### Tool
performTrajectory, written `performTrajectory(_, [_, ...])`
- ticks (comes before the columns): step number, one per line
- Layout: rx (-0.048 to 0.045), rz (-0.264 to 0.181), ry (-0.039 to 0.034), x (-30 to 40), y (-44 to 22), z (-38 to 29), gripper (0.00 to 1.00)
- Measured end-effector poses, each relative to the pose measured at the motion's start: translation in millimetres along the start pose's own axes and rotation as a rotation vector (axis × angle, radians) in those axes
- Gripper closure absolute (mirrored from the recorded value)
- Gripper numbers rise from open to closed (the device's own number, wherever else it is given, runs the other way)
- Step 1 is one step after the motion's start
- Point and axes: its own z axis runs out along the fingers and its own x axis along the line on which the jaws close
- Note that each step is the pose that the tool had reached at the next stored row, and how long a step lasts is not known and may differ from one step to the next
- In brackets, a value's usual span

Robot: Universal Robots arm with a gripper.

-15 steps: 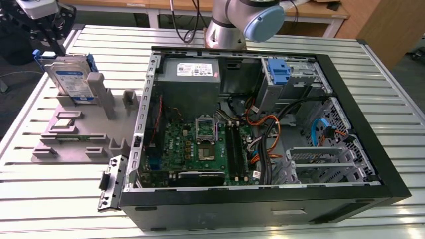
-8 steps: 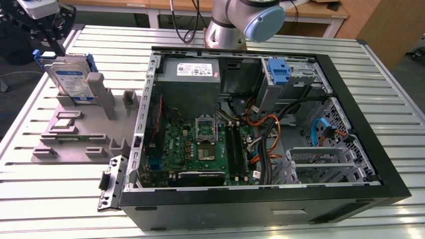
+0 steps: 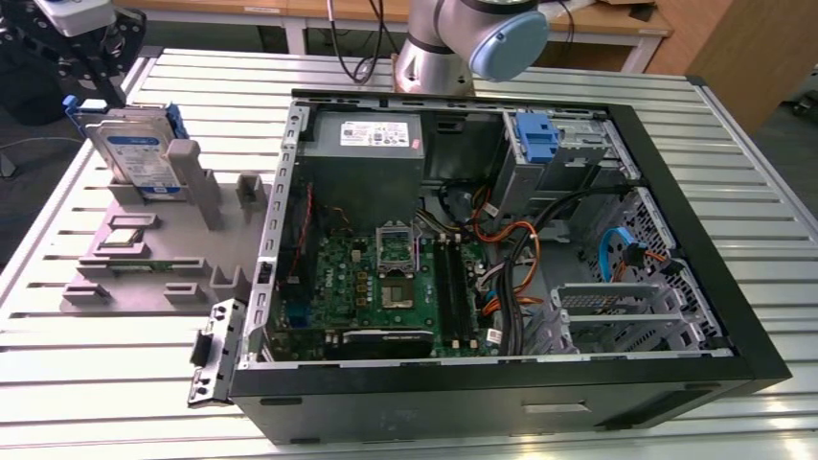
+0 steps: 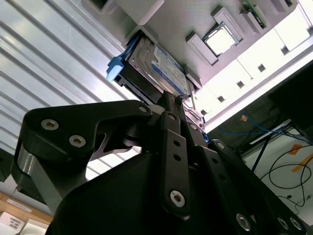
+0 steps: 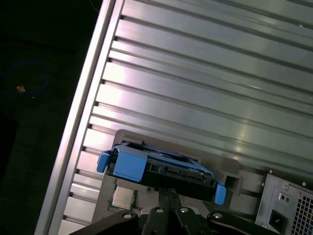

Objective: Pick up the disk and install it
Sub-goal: 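Pick up the disk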

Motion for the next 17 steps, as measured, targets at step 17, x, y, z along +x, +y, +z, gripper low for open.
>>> performTrajectory(17, [-0.0011, -0.01, 0.0005, 0.0, 0.0, 0.0, 0.89])
